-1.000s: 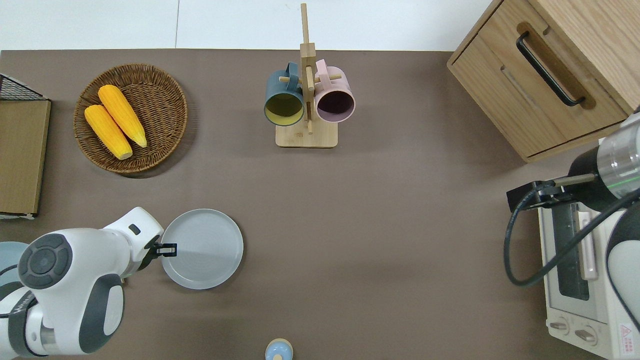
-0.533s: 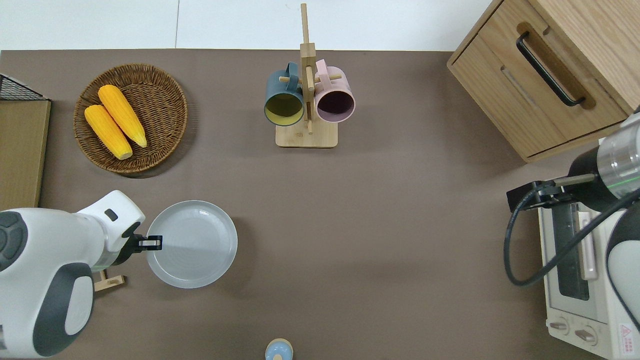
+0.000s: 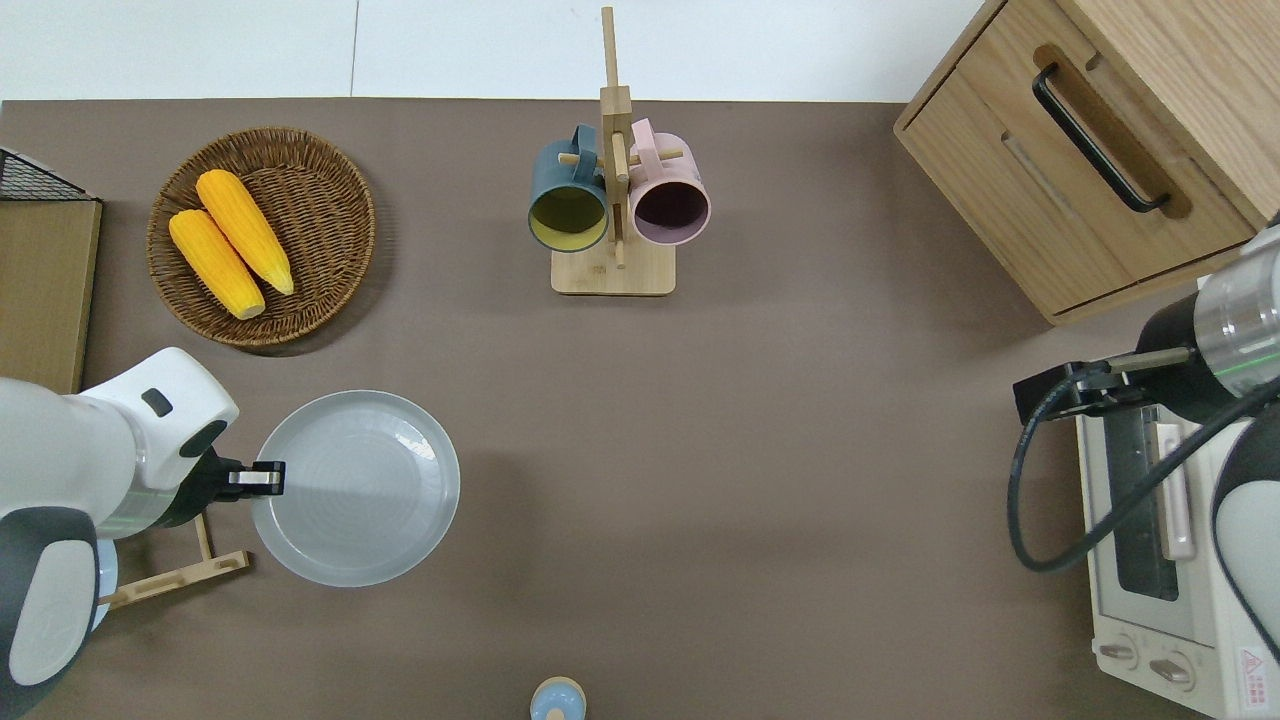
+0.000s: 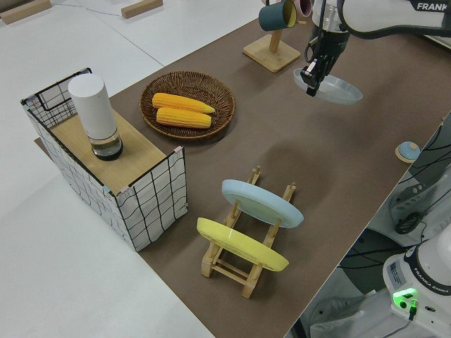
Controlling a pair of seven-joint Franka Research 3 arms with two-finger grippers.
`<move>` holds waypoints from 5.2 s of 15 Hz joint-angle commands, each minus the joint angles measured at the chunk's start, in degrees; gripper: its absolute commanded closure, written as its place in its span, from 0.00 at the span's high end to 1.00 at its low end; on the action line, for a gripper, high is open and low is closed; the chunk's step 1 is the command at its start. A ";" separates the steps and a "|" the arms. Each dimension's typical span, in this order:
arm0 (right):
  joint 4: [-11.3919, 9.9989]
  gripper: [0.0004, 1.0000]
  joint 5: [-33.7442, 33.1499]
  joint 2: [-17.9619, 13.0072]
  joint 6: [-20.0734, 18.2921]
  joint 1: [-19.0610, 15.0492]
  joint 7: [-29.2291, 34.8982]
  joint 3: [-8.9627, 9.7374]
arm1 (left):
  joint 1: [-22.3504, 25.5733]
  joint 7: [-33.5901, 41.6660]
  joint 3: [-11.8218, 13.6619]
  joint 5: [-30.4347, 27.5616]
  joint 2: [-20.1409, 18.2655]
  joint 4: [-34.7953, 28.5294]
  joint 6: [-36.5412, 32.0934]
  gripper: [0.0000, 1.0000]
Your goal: Pick gray plate from table and place it on lower plate rack with left arm
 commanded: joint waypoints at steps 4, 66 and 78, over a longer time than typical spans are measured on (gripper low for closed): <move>0.44 0.98 -0.37 -0.12 -0.66 -1.40 0.68 1.23 | -0.10 -0.98 0.50 7.81 0.43 3.34 -5.34 0.00; 0.35 0.98 -0.37 -0.12 -0.66 -1.40 0.68 1.24 | -0.89 -14.37 -0.91 43.36 9.92 1.06 -14.94 1.00; 0.44 0.98 -0.37 -0.12 -0.66 -1.40 0.68 1.24 | -0.01 2.44 0.41 16.91 9.83 13.20 -12.22 1.00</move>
